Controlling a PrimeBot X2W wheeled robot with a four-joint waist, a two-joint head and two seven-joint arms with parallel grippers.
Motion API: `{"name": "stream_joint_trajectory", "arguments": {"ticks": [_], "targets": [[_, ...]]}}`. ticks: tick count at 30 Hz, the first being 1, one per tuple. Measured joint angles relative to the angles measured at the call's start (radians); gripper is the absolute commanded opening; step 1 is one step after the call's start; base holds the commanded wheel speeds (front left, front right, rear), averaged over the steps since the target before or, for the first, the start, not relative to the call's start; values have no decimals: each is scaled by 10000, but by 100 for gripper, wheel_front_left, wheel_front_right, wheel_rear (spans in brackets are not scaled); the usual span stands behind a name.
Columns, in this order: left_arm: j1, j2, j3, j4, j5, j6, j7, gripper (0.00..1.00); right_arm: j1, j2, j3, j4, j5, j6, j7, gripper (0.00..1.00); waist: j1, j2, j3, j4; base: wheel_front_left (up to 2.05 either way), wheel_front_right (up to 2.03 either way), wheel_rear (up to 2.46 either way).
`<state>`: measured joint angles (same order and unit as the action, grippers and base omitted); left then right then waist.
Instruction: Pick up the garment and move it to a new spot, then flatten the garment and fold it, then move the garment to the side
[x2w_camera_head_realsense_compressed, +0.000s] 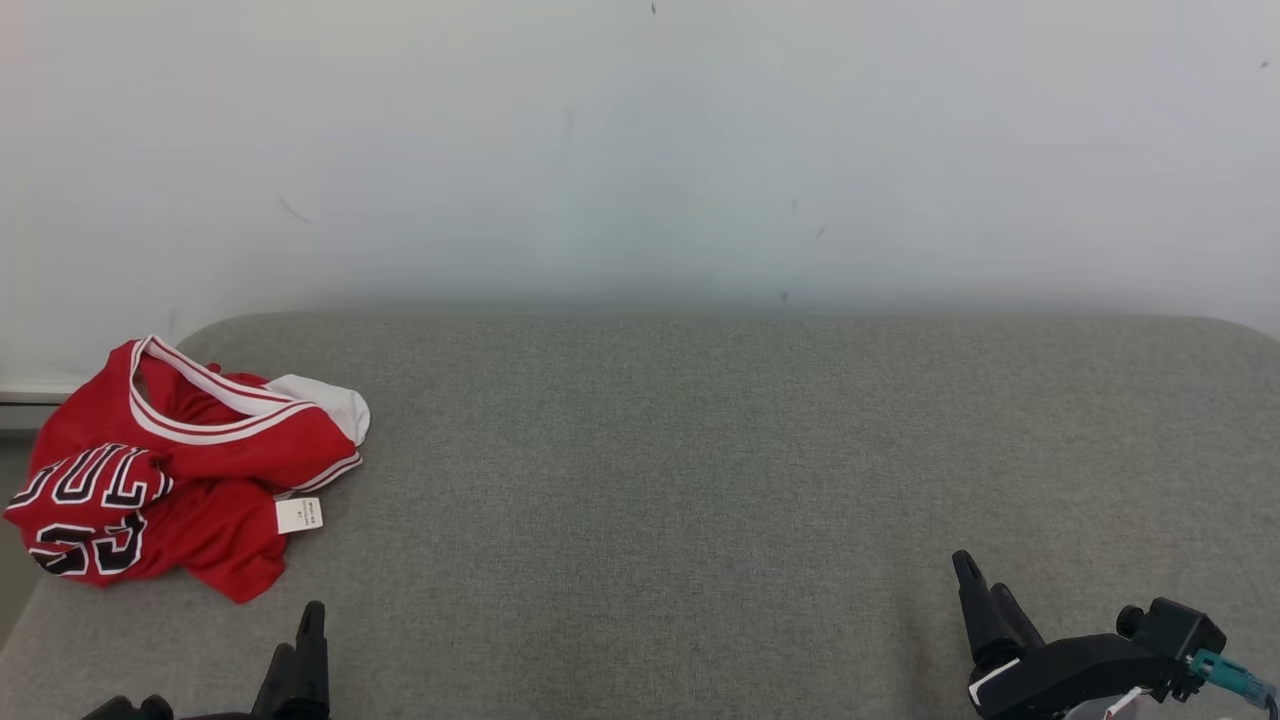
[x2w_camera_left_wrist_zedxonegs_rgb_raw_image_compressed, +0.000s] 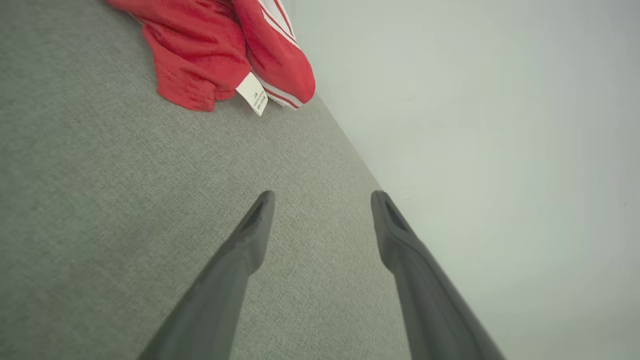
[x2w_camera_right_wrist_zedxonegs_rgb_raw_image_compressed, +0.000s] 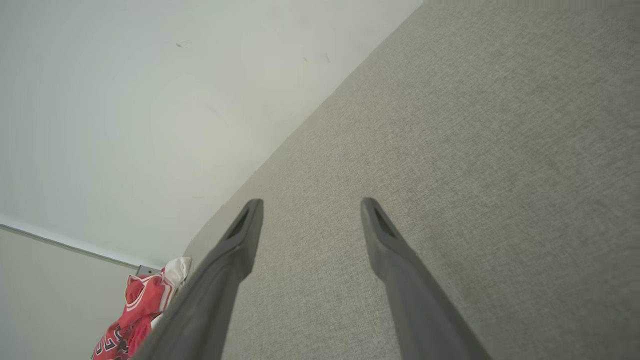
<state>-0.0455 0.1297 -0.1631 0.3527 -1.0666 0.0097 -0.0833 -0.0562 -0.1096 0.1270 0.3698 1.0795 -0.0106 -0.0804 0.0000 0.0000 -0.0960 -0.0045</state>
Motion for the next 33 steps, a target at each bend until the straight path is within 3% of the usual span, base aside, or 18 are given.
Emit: {"name": "stream_joint_trajectory", "arguments": {"ticks": [11,25,33], "targets": [[1,268,-579,0,1705,270,-384,100,-144,-119,203,263,-2067,-259,-387,100,0,0,-236,-7,0,0,0],[-12,353,-867,98,3816,621,-857,100,28,217,-621,476,-3965,-614,-922,100,0,0,-450,145,0,0,0],[-17,616,-1298,69,5074,802,-947,100,108,257,-560,520,-5252,-815,-1198,100,0,1,-590,264,0,0,0]]}}
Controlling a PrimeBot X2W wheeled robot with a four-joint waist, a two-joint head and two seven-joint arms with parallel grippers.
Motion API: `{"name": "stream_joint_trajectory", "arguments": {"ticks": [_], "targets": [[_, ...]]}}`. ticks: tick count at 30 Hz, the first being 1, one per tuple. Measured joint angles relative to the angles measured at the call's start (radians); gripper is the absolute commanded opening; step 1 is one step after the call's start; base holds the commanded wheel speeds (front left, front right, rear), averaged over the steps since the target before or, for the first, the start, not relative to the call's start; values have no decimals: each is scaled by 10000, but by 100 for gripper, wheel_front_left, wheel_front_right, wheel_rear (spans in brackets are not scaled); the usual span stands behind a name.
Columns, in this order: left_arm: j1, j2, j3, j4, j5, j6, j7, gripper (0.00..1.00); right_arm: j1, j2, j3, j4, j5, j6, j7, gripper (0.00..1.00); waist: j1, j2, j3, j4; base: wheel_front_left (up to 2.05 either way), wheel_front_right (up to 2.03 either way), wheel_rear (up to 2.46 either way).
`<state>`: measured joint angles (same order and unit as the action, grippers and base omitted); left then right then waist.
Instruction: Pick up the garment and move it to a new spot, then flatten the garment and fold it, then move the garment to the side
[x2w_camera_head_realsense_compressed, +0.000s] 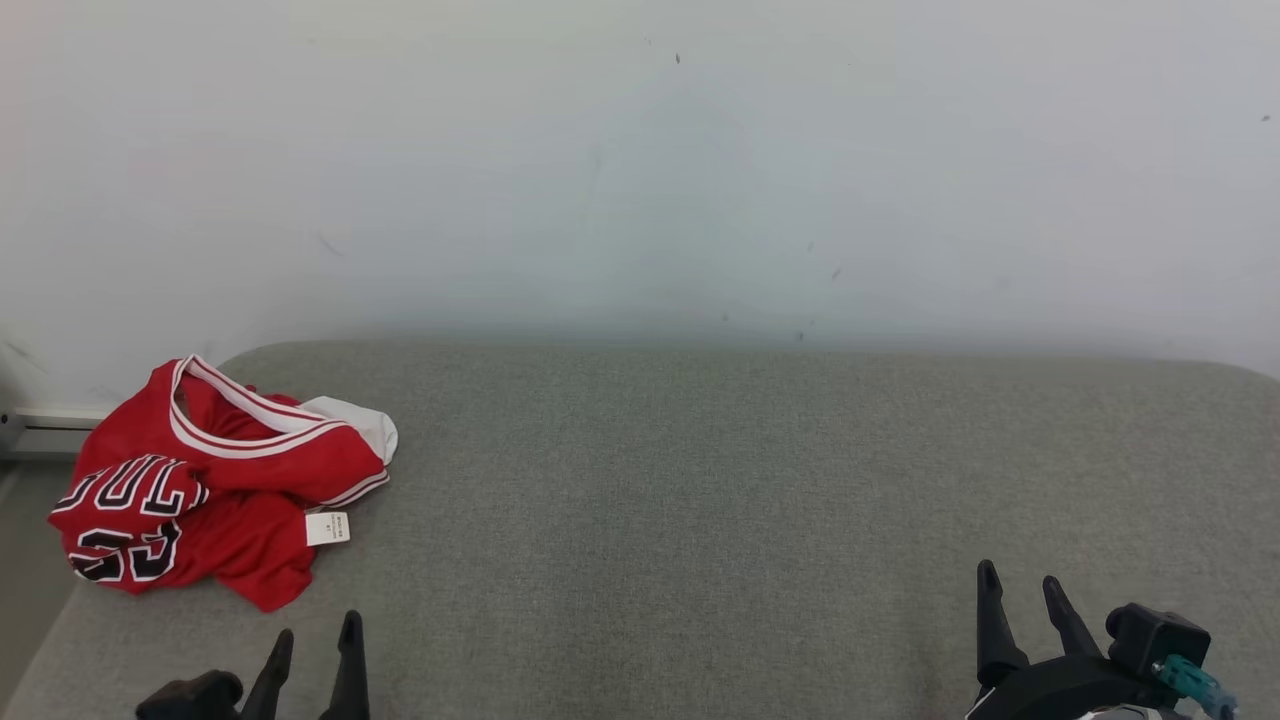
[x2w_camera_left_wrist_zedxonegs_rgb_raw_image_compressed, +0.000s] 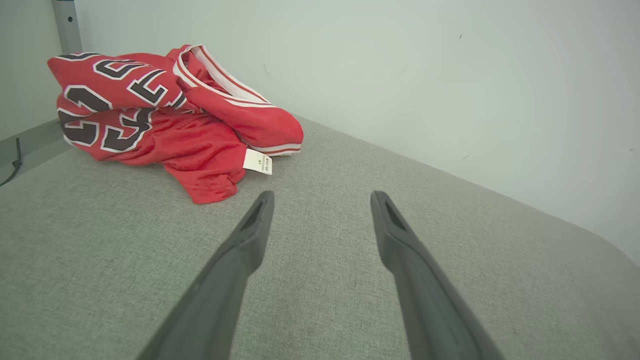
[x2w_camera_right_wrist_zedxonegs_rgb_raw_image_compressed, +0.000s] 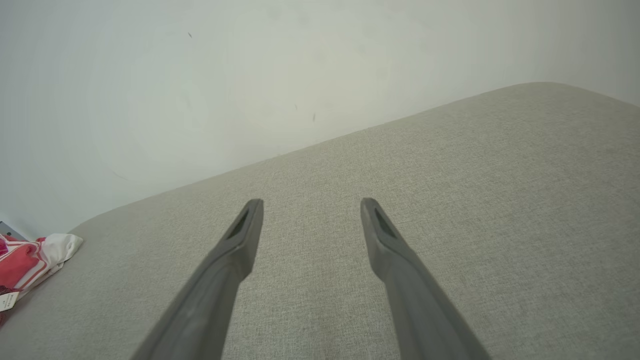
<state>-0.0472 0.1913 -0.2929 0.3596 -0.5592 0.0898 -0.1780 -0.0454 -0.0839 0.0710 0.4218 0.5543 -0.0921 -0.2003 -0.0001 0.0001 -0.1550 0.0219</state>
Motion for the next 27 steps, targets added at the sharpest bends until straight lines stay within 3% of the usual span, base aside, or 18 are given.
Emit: {"name": "stream_joint_trajectory", "arguments": {"ticks": [14,27], "targets": [[-42,334,-1020,-217,1708,332,364,100,203,146,-307,412,-2023,-320,-107,100,0,0,-197,108,0,0,0],[-333,332,-1185,-150,1615,311,1595,100,300,247,-709,477,-2326,-322,430,100,0,-1,-226,206,0,0,0]]}}
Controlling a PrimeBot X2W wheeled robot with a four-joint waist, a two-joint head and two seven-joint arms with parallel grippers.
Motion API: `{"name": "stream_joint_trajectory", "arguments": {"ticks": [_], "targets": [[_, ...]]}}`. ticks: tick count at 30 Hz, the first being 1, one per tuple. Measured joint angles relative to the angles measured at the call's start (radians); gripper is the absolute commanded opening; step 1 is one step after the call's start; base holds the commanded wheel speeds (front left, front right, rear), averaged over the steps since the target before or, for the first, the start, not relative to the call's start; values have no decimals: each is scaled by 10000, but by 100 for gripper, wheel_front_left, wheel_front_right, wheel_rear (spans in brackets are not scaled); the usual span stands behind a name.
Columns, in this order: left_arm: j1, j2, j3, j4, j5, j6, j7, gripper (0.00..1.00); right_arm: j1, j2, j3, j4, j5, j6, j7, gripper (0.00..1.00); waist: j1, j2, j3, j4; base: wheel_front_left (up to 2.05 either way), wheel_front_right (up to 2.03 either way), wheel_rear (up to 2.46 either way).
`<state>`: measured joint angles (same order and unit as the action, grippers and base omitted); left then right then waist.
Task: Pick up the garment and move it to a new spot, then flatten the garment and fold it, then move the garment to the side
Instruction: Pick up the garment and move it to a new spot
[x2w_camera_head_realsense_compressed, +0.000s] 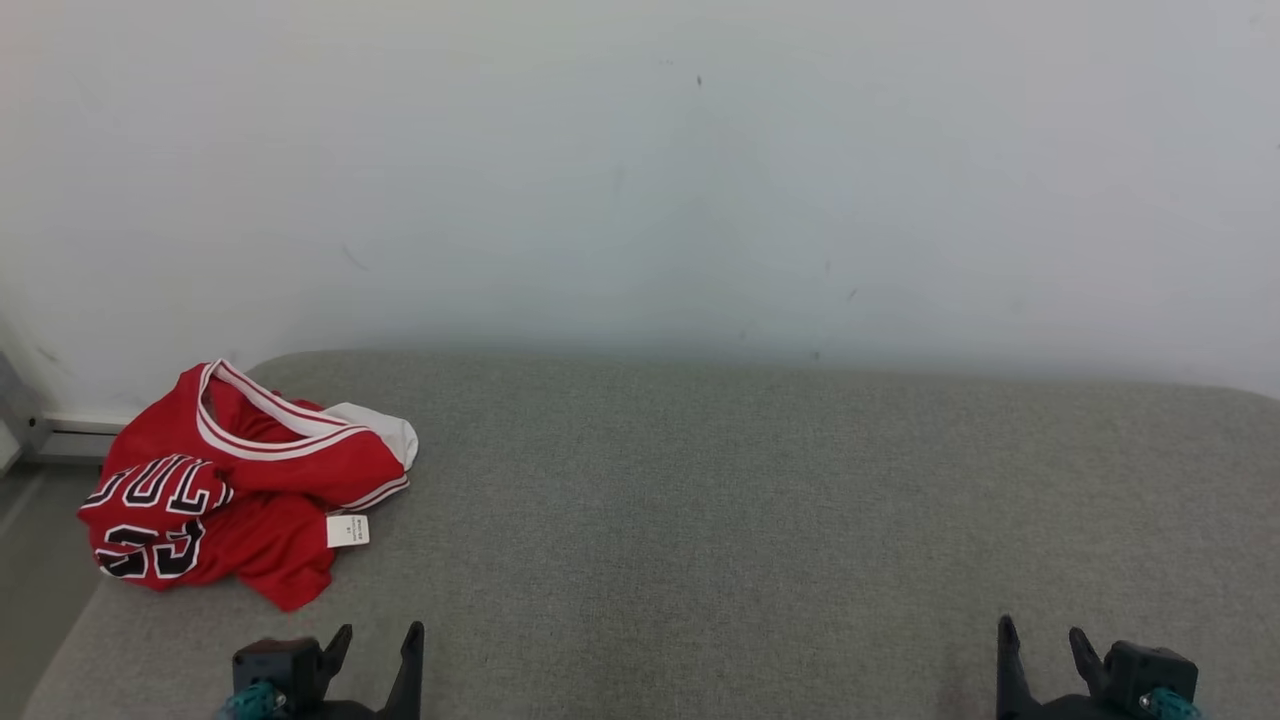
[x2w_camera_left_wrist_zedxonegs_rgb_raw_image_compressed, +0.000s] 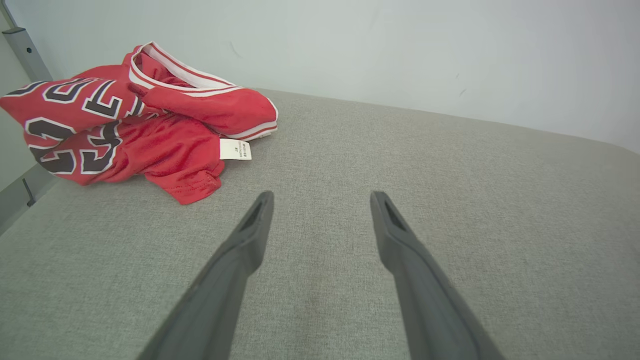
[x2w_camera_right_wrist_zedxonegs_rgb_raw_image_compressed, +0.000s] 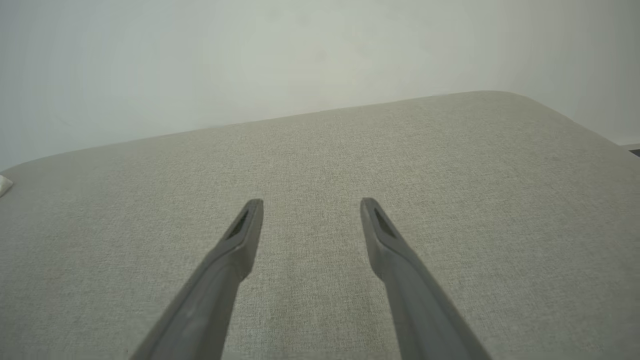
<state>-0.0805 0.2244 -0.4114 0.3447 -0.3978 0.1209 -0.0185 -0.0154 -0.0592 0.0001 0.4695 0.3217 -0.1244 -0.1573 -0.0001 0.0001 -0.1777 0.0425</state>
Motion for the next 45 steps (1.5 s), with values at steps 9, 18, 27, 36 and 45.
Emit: {"name": "stream_joint_trajectory", "arguments": {"ticks": [9,18,27,36,45], "targets": [[-274,81,-33,-84,67,-56,405,100,353,63,-219,-171,-90,0,314,100,0,0,-26,760,0,0,0],[-2,491,199,-508,176,-8,652,100,187,140,416,-184,-153,0,681,100,1,0,-16,1929,0,0,0],[-349,357,155,-711,221,19,982,100,17,157,267,-357,-153,0,788,100,1,0,218,3183,0,0,0],[-802,178,82,-274,130,-46,1457,100,-271,165,405,-284,-176,0,882,100,2,0,575,3870,0,0,0],[-2470,-92,-324,564,-134,-899,2533,100,73,165,470,-821,-780,0,1147,100,2,0,776,3438,0,0,0]]}}
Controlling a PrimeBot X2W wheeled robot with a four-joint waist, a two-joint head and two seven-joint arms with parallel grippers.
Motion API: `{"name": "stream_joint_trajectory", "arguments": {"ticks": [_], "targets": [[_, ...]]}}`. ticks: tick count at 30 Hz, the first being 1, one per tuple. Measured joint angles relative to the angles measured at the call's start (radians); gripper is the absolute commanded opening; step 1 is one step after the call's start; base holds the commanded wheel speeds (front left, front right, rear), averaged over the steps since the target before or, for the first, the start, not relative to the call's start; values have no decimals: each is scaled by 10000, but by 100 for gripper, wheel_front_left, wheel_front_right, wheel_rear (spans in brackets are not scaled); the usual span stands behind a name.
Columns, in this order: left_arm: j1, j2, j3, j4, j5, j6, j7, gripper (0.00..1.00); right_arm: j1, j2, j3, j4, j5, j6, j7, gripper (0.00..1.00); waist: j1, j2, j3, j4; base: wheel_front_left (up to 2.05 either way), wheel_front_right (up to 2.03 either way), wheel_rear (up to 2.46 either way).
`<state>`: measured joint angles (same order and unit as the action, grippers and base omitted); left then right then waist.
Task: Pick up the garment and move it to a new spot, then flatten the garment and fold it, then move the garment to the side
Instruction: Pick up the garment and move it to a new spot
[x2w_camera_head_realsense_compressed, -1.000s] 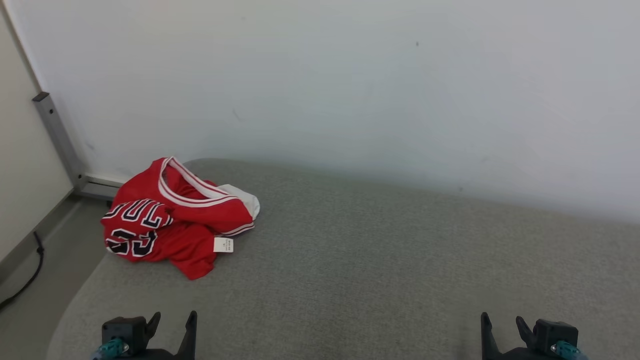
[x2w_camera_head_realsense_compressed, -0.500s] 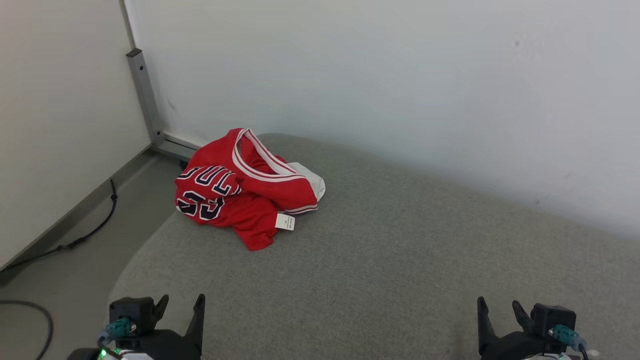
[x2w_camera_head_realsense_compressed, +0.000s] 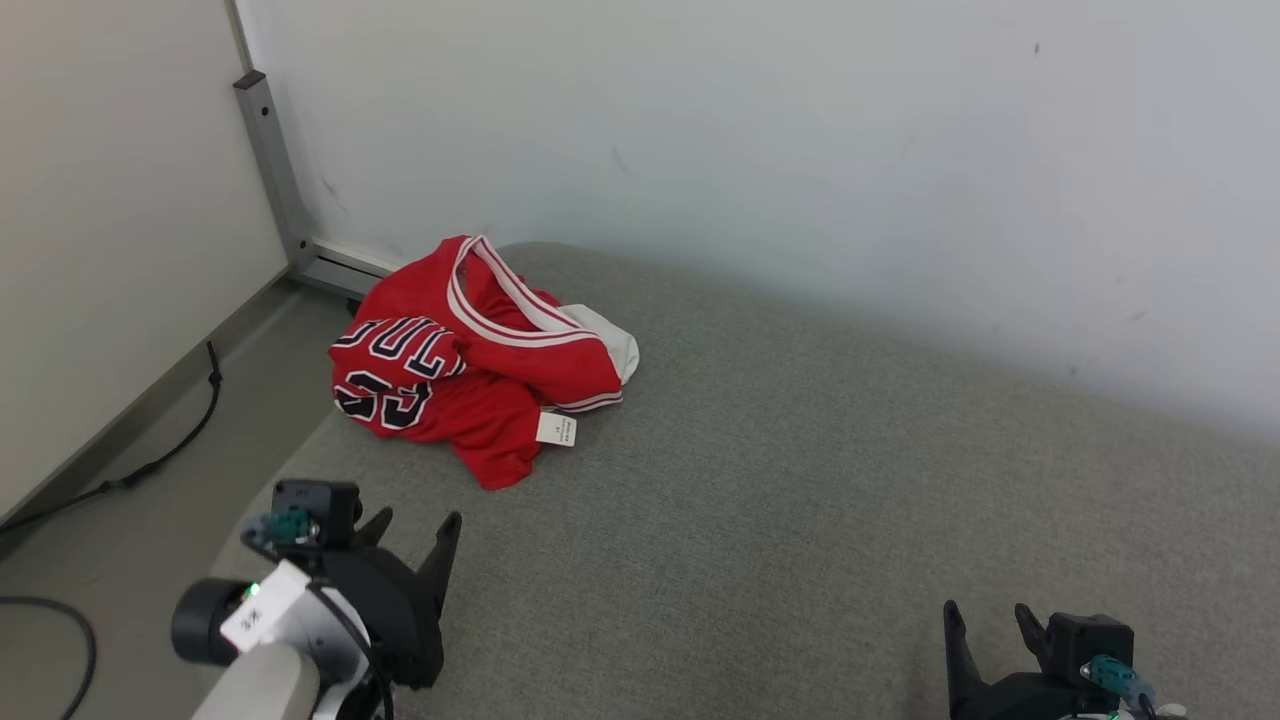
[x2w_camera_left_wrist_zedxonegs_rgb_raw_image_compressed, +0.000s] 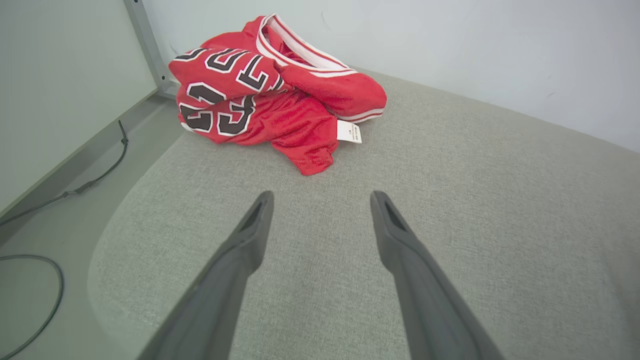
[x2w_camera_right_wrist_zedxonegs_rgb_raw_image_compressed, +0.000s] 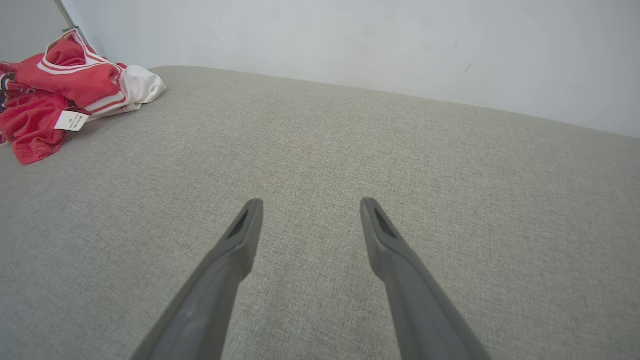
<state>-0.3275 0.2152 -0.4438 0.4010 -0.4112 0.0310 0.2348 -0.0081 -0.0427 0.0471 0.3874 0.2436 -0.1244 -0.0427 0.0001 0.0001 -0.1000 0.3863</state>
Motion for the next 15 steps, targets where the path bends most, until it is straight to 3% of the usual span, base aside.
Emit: {"name": "stream_joint_trajectory", "arguments": {"ticks": [15], "targets": [[-3137,173,-2,1728,56,-784,1480,100,-87,-324,67,-1919,-878,0,754,100,1,1,1468,-1156,0,0,0]]}}
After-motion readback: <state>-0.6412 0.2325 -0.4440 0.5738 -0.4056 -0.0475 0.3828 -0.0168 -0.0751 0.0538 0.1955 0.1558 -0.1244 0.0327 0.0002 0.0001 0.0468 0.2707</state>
